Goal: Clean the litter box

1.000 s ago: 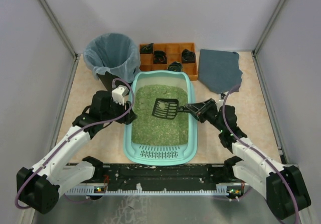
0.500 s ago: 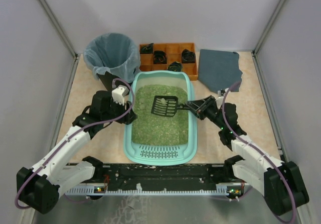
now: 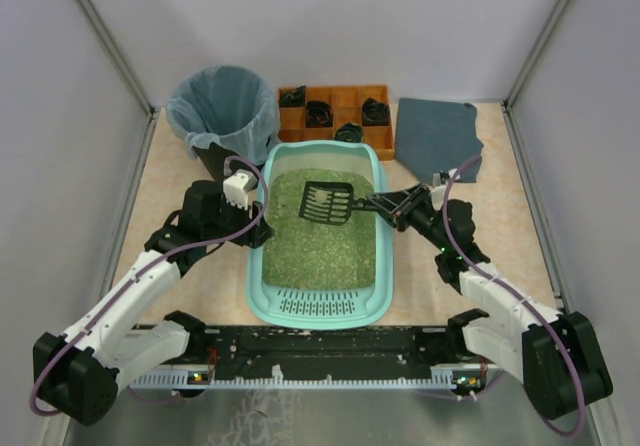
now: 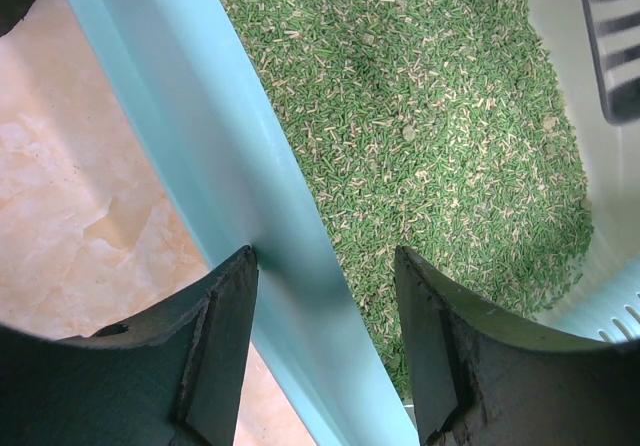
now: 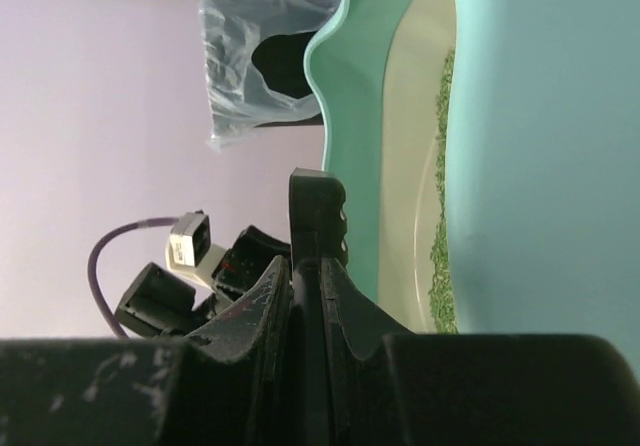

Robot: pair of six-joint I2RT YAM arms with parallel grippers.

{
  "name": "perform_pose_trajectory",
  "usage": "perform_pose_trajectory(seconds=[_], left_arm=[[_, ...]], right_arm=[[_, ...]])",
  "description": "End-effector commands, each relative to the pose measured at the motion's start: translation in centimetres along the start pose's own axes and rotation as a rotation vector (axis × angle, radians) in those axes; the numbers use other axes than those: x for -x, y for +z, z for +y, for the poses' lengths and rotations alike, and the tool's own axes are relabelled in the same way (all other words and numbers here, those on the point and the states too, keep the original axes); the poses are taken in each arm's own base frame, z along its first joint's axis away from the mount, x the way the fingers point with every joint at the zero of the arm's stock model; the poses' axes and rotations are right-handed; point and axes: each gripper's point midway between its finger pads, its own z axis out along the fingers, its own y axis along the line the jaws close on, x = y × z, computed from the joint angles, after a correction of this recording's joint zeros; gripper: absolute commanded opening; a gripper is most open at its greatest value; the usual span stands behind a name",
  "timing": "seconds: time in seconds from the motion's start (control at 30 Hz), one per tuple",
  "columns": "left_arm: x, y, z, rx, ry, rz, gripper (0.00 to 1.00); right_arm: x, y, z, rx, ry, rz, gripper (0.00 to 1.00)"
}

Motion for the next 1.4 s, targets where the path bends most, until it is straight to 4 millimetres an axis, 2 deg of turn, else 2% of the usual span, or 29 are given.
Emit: perform_pose_trajectory(seconds=[0.0, 0.07, 0.1, 0.17, 0.23, 0.3, 0.33, 0.4, 0.5, 0.7, 0.93, 1.03, 1.2, 1.37], left_arm=[[0.3, 0.0, -1.4, -0.063, 0.014, -0.013, 0.62], [0.2, 0.2, -1.3, -0.060, 0.012, -0.004, 0.62], [0.1, 0.3, -1.2, -0.058, 0.008, 0.005, 0.62], [0.1, 0.2, -1.3, -0.058, 0.003, 0.014, 0.61], [0.1, 0.1, -1.1, -0.048, 0.003, 0.010, 0.62], [0.2, 0.1, -1.1, -0.044, 0.010, -0.005, 0.63], [0.3, 0.1, -1.0, -0.044, 0.012, -0.012, 0.63], [0.2, 0.2, -1.1, -0.052, 0.012, -0.007, 0.63], [0.1, 0.1, -1.2, -0.053, 0.006, 0.006, 0.63], [0.3, 0.1, -1.2, -0.053, 0.011, -0.005, 0.63], [0.2, 0.1, -1.1, -0.045, 0.010, -0.001, 0.63], [0.3, 0.1, -1.1, -0.045, 0.011, -0.004, 0.63], [0.3, 0.0, -1.0, -0.036, 0.010, -0.004, 0.63], [0.6, -0.2, -0.8, -0.023, 0.012, -0.023, 0.63]], right_arm=[[-0.7, 0.7, 5.2, 0.122, -0.080, 0.016, 0.00], [-2.2, 1.6, 6.0, 0.138, -0.131, 0.091, 0.00], [-2.1, 1.6, 5.9, 0.135, -0.128, 0.089, 0.00], [0.2, 1.0, 4.4, 0.092, -0.071, -0.010, 0.00], [1.0, 0.5, 3.6, 0.072, -0.040, -0.065, 0.00], [-0.3, 1.3, 4.5, 0.076, -0.079, -0.016, 0.00], [-1.0, 1.9, 5.8, 0.095, -0.109, 0.021, 0.00], [-1.7, 2.3, 6.0, 0.099, -0.125, 0.056, 0.00], [-0.7, 2.0, 5.3, 0.084, -0.090, -0.008, 0.00], [-0.7, 2.0, 5.1, 0.058, -0.079, -0.004, 0.00], [0.4, 2.2, 4.9, -0.010, -0.074, -0.061, 0.00], [1.0, 2.9, 6.0, -0.004, -0.079, -0.074, 0.00], [2.3, 4.8, 9.5, 0.023, -0.109, -0.096, 0.00], [3.2, 7.5, 11.6, 0.011, -0.131, -0.109, 0.00]])
